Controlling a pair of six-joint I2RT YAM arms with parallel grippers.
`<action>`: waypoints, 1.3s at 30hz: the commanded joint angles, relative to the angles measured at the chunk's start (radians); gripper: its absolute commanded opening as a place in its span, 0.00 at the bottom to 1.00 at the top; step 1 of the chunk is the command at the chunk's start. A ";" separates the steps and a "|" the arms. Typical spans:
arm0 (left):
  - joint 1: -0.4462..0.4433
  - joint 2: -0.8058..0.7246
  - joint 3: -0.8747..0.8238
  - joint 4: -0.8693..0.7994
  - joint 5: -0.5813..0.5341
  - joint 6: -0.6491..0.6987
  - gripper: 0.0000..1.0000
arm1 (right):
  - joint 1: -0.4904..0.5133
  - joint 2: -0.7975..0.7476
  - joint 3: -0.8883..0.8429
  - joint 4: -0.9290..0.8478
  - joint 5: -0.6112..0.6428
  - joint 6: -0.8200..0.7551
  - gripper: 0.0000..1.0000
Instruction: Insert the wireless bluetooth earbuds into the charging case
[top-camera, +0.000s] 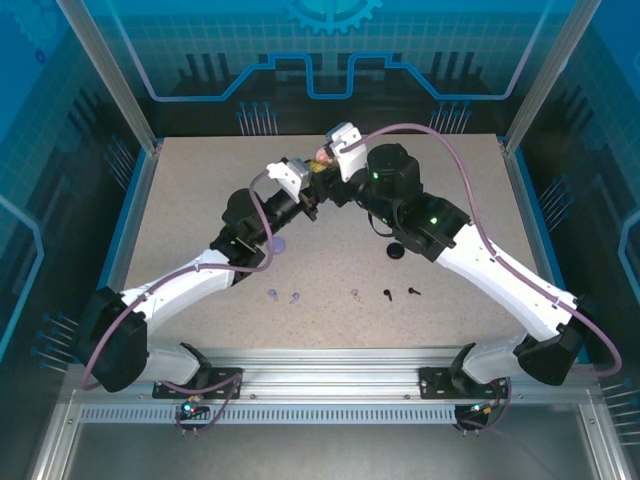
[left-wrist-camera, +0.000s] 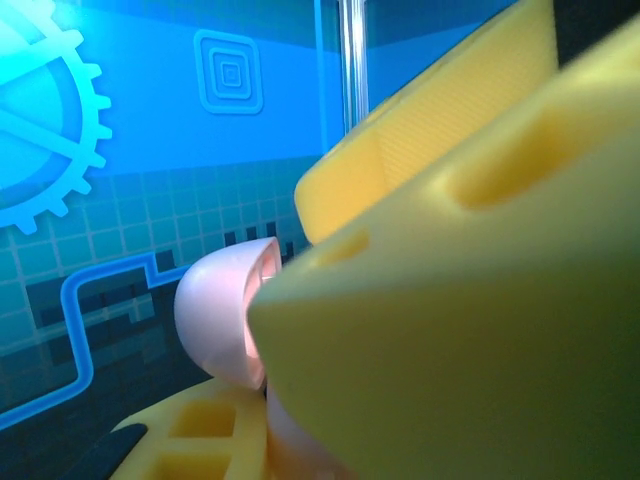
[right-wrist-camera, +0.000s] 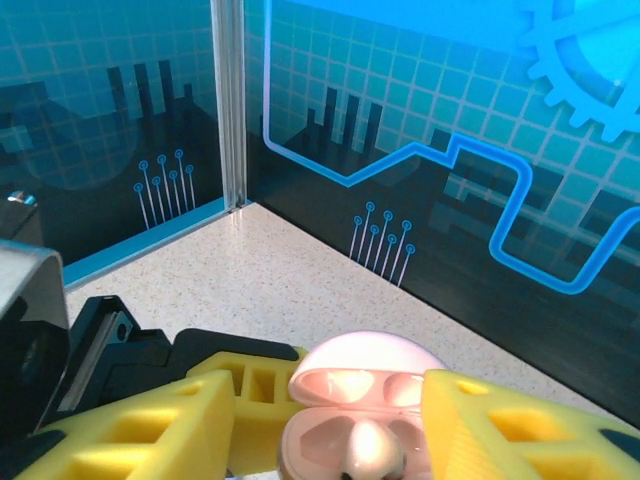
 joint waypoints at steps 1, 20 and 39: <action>-0.007 0.011 0.023 0.004 0.017 -0.001 0.00 | 0.003 0.018 0.080 -0.021 0.001 0.081 0.56; -0.007 0.018 0.003 0.013 0.023 -0.012 0.00 | -0.178 0.014 0.189 -0.250 -0.027 0.422 0.64; -0.006 0.023 0.013 -0.038 0.085 -0.015 0.00 | -0.145 0.004 0.219 -0.440 -0.162 0.409 0.49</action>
